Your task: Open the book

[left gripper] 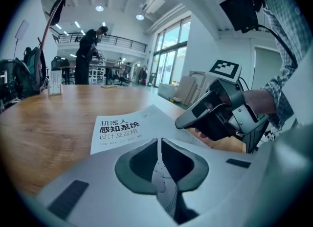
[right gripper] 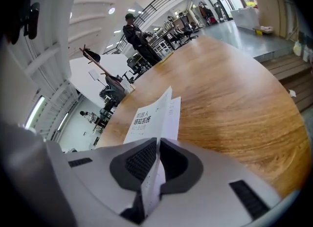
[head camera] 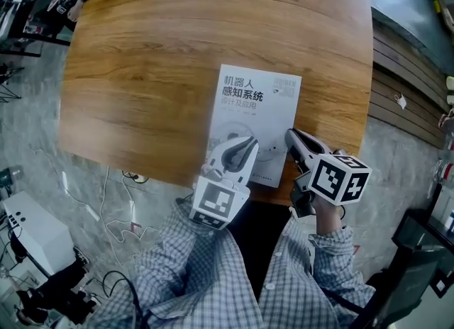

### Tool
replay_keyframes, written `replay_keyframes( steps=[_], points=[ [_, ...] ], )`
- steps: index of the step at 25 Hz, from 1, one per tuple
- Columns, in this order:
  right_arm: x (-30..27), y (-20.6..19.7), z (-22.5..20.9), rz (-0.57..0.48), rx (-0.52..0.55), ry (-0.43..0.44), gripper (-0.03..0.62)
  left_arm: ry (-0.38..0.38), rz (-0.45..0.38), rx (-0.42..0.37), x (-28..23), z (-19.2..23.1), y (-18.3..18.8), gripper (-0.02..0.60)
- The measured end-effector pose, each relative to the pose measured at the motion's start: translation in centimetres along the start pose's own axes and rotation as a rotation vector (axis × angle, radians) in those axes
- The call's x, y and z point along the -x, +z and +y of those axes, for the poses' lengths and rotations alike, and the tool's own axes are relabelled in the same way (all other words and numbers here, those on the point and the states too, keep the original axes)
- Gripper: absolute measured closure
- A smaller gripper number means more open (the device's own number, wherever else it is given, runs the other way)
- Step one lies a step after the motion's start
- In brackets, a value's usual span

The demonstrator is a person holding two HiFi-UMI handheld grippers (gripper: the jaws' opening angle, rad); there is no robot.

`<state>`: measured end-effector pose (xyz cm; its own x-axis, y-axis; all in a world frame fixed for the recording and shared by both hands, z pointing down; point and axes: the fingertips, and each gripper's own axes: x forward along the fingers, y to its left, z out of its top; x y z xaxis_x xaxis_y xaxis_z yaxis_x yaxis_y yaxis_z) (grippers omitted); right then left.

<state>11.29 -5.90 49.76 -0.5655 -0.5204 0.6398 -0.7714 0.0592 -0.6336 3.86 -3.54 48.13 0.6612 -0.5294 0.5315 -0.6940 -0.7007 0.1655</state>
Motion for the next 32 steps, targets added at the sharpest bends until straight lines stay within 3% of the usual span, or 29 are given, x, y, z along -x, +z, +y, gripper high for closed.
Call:
replay_keyframes(
  steps=[4,6,13,20,23,28,32],
  points=[
    [0.4,0.3,0.9,0.0,-0.002,0.029,0.559,-0.007,0.011,0.098,0.7,0.2,-0.1,0.55],
    [0.6,0.6,1.2,0.005,-0.002,0.044,0.559,-0.02,0.018,0.097,1.3,-0.1,-0.1,0.506],
    [1.1,0.9,2.2,0.002,-0.006,0.066,0.56,-0.048,0.07,-0.184,3.1,-2.9,-0.7,0.425],
    [1.3,1.3,3.1,-0.015,-0.054,0.1,0.562,-0.066,0.096,-0.331,5.0,-6.0,-1.6,0.405],
    [1.4,1.4,3.4,-0.022,-0.062,0.107,0.562,-0.037,0.116,-0.35,5.2,-6.2,-2.4,0.405],
    [1.5,1.4,3.6,-0.027,-0.094,0.115,0.562,0.055,0.067,-0.364,4.6,-6.0,-1.8,0.397],
    [1.5,1.3,3.6,-0.034,-0.12,0.111,0.563,0.046,0.071,-0.382,4.8,-6.6,-1.9,0.396]
  ],
)
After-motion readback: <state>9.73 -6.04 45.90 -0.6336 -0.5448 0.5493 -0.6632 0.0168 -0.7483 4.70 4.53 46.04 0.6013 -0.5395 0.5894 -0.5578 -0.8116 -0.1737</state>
